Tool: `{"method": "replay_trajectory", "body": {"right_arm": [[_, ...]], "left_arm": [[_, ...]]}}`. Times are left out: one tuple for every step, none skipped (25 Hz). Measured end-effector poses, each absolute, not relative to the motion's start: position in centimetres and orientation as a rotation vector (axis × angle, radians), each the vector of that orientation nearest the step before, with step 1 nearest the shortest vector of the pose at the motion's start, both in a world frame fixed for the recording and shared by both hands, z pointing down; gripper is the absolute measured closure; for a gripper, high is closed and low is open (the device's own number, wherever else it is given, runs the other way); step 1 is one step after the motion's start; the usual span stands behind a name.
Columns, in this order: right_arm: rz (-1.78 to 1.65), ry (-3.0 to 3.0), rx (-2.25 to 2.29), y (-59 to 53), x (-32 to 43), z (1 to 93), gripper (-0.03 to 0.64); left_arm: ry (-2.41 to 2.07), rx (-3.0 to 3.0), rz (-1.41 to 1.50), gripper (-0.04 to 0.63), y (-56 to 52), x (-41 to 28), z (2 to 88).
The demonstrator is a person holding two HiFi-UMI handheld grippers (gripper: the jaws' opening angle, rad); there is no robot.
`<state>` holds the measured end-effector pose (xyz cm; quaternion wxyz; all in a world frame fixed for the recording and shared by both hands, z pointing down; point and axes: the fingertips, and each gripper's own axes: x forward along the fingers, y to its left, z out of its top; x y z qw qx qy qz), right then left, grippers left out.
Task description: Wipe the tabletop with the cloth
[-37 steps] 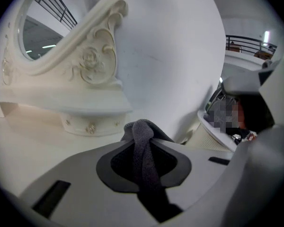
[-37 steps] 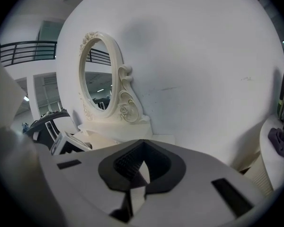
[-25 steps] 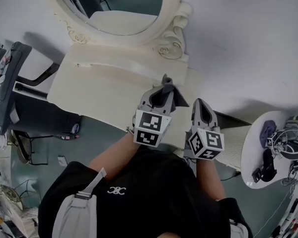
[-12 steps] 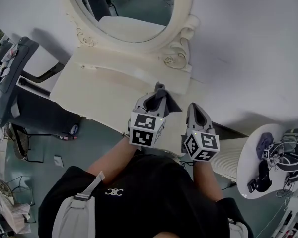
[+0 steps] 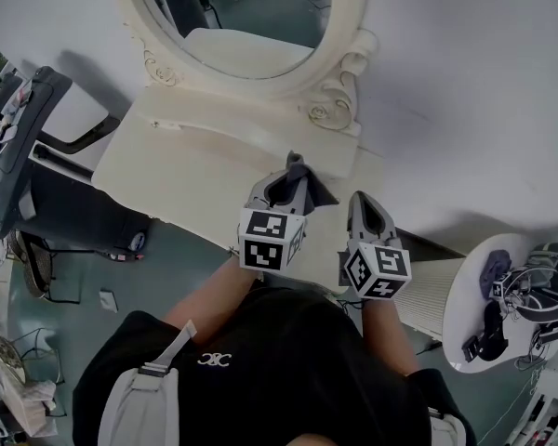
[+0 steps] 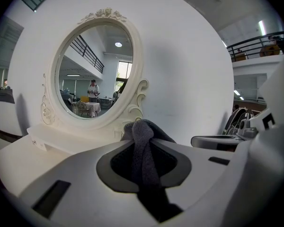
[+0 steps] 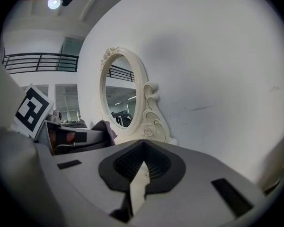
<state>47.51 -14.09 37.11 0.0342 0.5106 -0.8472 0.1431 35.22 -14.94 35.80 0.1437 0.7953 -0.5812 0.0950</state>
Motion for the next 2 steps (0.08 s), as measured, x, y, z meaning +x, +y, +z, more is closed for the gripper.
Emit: {"method": "replay_trajectory", "body": {"right_arm": [[0.439, -2.603, 1.568, -14.21, 47.46, 37.16, 0.615], [0.437, -2.601, 1.566, -14.32, 47.42, 37.21, 0.614]], "left_arm": [[-1.678, 2.293, 0.275, 0.534, -15.07, 35.11, 35.82], [-1.680, 2.293, 0.275, 0.534, -15.20, 35.02, 35.85]]}}
